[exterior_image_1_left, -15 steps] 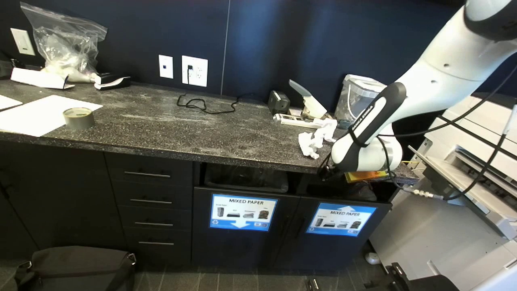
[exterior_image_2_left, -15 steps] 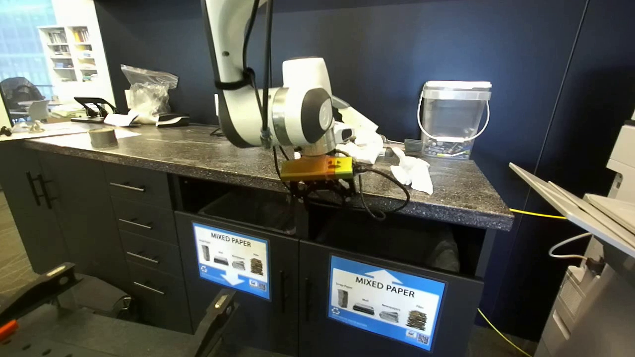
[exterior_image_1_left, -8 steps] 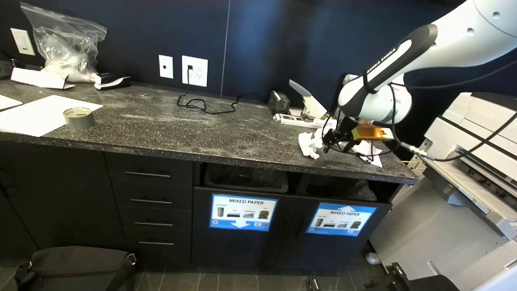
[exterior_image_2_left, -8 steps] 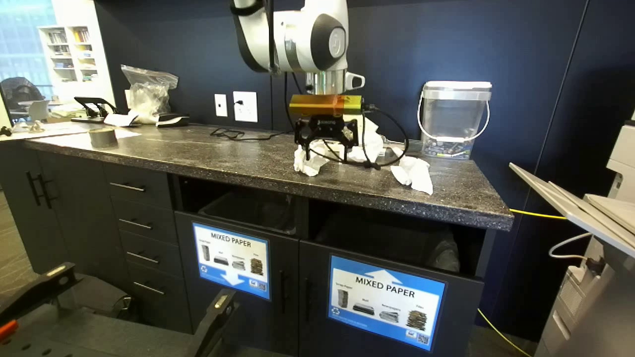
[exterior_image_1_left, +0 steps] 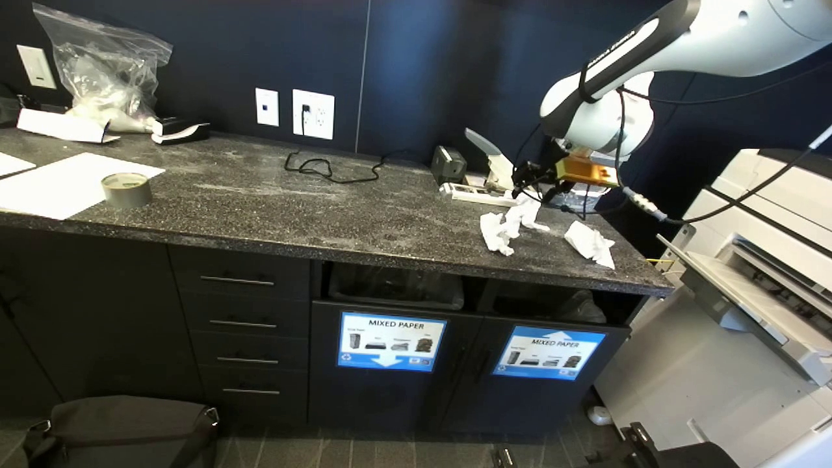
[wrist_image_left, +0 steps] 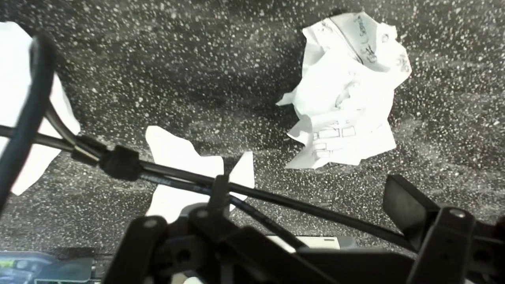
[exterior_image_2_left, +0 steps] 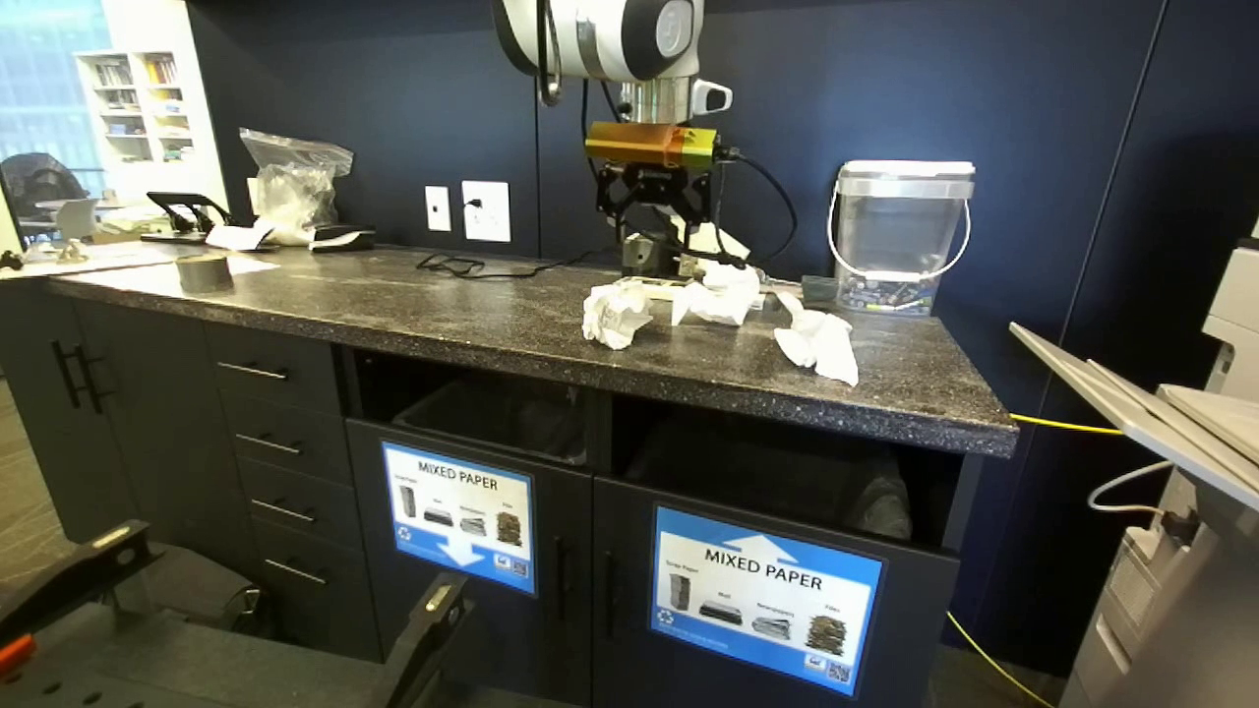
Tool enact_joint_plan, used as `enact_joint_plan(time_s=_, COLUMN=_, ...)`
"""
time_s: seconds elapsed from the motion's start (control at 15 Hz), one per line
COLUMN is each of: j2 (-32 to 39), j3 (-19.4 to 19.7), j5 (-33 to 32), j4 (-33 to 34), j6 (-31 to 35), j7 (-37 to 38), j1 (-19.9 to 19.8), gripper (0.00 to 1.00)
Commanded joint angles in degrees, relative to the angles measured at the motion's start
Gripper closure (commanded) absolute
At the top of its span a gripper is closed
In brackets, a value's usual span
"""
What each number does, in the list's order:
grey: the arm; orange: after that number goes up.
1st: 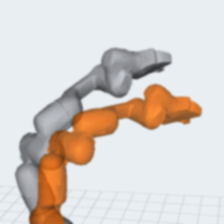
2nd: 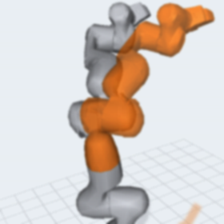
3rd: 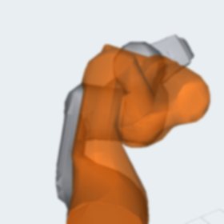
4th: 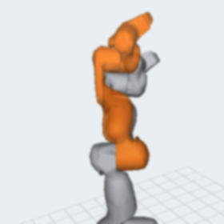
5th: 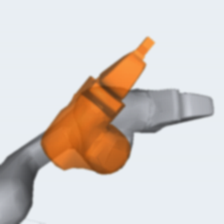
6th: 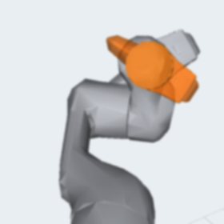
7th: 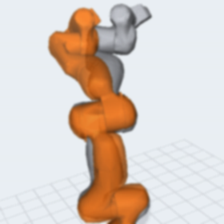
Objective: Remove all the paper trash from the base top and put them in the mixed paper bin on the left
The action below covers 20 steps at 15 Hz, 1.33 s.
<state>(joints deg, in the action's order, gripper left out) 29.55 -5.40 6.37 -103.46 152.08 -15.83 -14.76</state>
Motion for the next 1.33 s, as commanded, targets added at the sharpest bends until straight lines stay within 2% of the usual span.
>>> enact_joint_plan(time_s=0.0, j2=4.5, j3=-0.8, j5=3.0, j4=6.6, j6=-1.3, j7=0.3, j1=1.1, gripper=0.0)
enact_joint_plan(time_s=0.47, j2=10.8, j3=1.9, j5=-1.4, j4=12.8, j6=-5.1, j7=3.4, j1=6.7, gripper=0.0)
enact_joint_plan(time_s=0.73, j2=13.2, j3=4.8, j5=-5.7, j4=15.5, j6=-8.8, j7=5.7, j1=10.1, gripper=0.0)
enact_joint_plan(time_s=1.27, j2=15.7, j3=8.3, j5=-12.0, j4=20.5, j6=-14.3, j7=8.2, j1=13.2, gripper=0.0)
